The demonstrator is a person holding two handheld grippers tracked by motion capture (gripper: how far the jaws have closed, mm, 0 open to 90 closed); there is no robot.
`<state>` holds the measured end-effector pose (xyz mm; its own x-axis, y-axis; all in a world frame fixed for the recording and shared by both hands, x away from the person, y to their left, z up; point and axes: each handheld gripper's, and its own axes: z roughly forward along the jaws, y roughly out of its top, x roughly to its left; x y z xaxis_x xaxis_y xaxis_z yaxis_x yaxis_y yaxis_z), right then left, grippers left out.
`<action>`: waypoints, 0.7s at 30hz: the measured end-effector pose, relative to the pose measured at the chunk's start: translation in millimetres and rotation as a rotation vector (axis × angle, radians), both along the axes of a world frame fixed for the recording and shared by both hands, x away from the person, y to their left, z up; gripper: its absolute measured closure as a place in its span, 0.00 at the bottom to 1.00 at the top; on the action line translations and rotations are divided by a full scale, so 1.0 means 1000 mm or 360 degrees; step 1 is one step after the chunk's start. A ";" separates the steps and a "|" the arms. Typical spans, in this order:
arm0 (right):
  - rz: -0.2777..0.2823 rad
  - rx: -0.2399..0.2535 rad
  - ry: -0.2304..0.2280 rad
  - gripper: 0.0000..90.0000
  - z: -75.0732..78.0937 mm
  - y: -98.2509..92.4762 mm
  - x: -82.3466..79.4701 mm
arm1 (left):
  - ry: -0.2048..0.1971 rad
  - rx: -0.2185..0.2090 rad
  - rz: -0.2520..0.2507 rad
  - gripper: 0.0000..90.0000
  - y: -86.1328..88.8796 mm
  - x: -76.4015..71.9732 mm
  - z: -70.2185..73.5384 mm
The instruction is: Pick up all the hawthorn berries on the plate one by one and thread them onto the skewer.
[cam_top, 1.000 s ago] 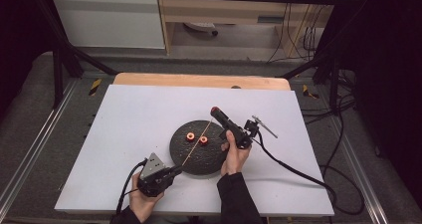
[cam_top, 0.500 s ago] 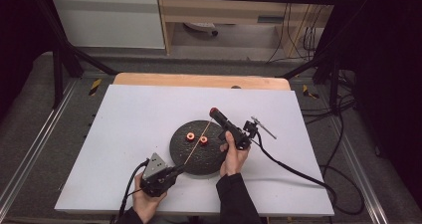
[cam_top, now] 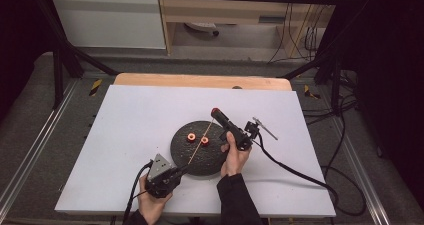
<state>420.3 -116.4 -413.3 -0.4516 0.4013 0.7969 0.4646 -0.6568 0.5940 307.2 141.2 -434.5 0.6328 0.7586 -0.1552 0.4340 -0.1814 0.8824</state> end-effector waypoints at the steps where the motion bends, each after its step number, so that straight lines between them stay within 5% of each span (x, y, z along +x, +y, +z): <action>1: 0.0002 0.0012 0.0009 0.69 0.000 0.000 0.000 | -0.0003 0.0000 0.0006 0.98 0.000 -0.001 0.000; 14: -0.0012 0.0046 0.0025 0.69 -0.004 0.002 0.000 | 0.0026 -0.0001 0.0033 0.98 -0.011 -0.002 -0.001; 21: 0.0013 0.0047 0.0030 0.69 -0.004 0.004 -0.004 | 0.0047 -0.0027 0.0034 0.98 -0.014 0.010 0.002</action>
<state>416.5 -112.8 -417.3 -0.4395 0.3740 0.8167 0.4809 -0.6699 0.5656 317.2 127.1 -432.5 0.6114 0.7690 -0.1868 0.4637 -0.1568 0.8720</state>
